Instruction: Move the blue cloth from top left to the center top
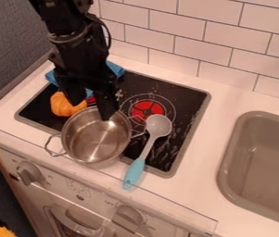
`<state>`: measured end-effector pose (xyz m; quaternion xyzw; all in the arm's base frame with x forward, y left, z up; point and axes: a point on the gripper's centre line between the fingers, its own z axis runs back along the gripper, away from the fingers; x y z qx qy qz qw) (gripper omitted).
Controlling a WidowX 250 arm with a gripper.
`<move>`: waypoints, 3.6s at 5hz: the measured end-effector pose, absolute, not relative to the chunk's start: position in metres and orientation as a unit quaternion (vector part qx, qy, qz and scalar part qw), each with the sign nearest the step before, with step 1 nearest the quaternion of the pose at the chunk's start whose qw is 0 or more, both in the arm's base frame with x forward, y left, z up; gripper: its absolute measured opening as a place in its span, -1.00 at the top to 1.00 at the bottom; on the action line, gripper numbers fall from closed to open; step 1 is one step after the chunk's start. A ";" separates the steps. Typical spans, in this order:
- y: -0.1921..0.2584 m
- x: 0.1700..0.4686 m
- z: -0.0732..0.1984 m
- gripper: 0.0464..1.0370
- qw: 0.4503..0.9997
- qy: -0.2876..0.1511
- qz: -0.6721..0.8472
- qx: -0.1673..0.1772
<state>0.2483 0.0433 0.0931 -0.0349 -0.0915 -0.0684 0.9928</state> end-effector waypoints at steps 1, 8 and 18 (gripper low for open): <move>0.044 0.247 0.086 -0.93 0.994 -0.077 -0.068 -0.038; 0.176 0.356 0.023 -0.92 0.995 -0.088 0.027 0.040; -0.028 0.387 0.086 -0.92 0.995 -0.077 -0.057 -0.029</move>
